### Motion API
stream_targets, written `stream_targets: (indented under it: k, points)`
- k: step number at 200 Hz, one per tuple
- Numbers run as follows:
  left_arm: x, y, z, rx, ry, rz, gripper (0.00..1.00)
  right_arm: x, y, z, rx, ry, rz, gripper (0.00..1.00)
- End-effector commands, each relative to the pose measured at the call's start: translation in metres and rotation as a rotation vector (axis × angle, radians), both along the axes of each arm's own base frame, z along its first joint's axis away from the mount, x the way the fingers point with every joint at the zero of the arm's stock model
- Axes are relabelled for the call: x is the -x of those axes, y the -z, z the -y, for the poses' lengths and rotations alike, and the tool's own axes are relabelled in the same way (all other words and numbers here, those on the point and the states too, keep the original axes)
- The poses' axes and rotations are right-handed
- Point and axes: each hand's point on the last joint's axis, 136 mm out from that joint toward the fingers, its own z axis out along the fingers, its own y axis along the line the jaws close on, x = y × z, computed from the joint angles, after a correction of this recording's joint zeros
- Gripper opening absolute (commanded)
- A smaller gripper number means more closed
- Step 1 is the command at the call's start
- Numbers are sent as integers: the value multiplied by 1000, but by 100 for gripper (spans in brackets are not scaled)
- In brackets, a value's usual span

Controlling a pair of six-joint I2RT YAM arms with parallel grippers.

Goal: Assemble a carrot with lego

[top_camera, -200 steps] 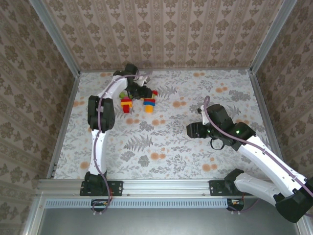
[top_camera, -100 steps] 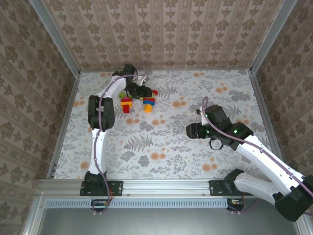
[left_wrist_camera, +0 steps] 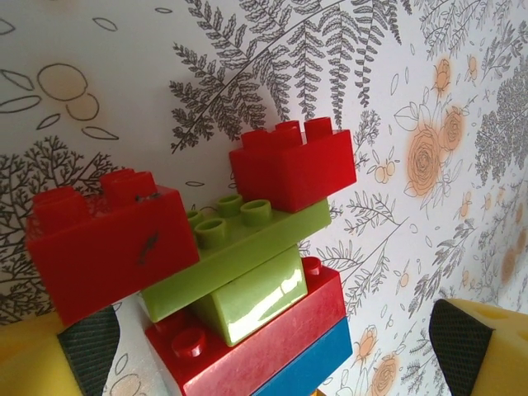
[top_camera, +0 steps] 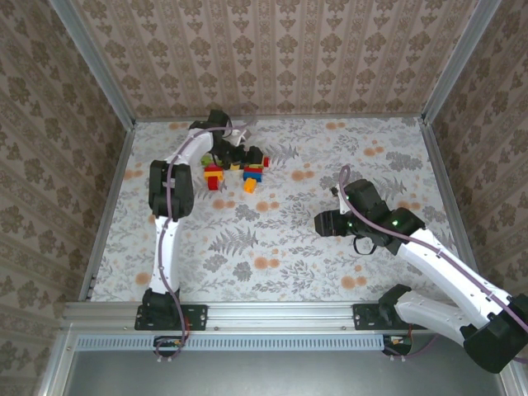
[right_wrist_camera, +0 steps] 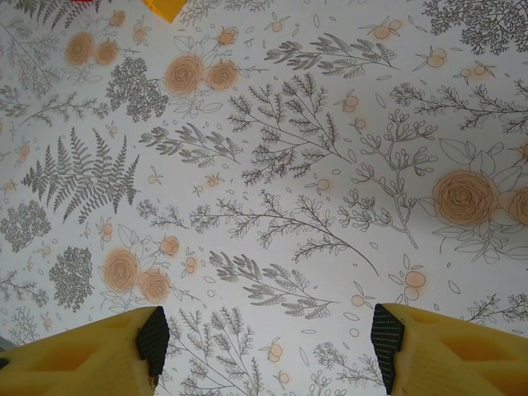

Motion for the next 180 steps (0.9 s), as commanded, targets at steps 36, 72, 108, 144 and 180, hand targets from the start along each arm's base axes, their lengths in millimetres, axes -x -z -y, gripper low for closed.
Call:
stream_targets:
  k: [36,72,108,144,180]
  points:
    - [19,-75,-11,50,12,118,100,-11,18,-23,-55,-14,-33,68]
    - [33,-133,-18,78,23,223,100,-19,26,-65,-75,-60,-47,65]
    - [-4,-187,-27,204,-35,356,100,-47,23,-122,-198,-49,-17,45]
    - [-37,-182,-6,338,20,342,95,-75,48,-171,-273,-14,-8,27]
    - [-54,-170,17,564,72,303,100,-96,74,-217,-220,-50,-15,15]
